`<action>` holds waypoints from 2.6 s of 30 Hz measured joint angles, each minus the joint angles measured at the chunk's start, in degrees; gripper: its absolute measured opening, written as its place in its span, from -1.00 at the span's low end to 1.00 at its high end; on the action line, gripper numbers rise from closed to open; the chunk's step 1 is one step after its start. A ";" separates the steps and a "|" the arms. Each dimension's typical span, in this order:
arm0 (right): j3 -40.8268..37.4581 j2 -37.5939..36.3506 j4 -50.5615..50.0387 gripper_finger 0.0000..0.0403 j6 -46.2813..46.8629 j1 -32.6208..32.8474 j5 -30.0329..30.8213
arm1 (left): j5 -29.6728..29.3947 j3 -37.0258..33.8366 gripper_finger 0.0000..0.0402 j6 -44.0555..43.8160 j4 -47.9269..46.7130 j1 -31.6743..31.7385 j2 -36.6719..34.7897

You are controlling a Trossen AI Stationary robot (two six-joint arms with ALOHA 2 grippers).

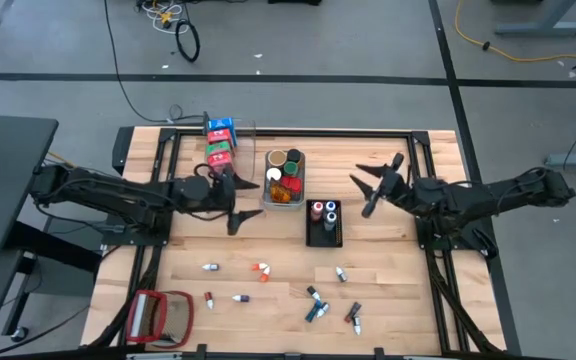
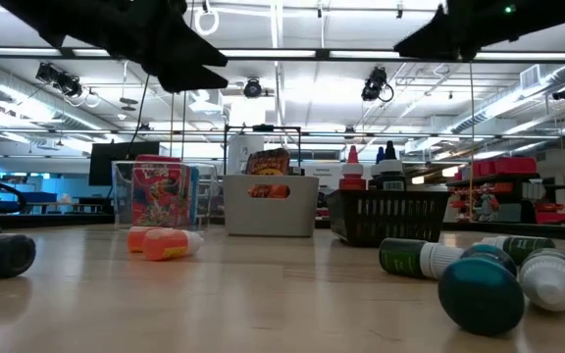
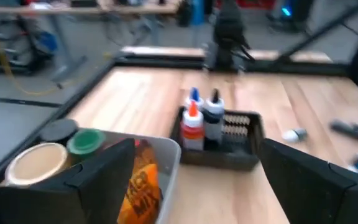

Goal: Pick & Place Kitchen Items
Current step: Put the left black food coloring bottle into the black bin

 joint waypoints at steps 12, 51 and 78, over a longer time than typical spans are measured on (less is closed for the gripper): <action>0.01 2.96 6.39 -0.22 -5.75 -2.64 1.76 | 10.96 10.85 0.55 -13.06 -37.45 -4.71 0.96; 0.10 5.65 16.74 -0.21 -8.99 -6.08 -13.54 | 11.77 10.93 0.00 -34.86 -51.23 -26.01 30.08; 0.08 9.57 19.99 0.30 -8.93 -6.08 -7.07 | -8.93 22.60 -0.53 12.90 -24.92 -13.57 30.10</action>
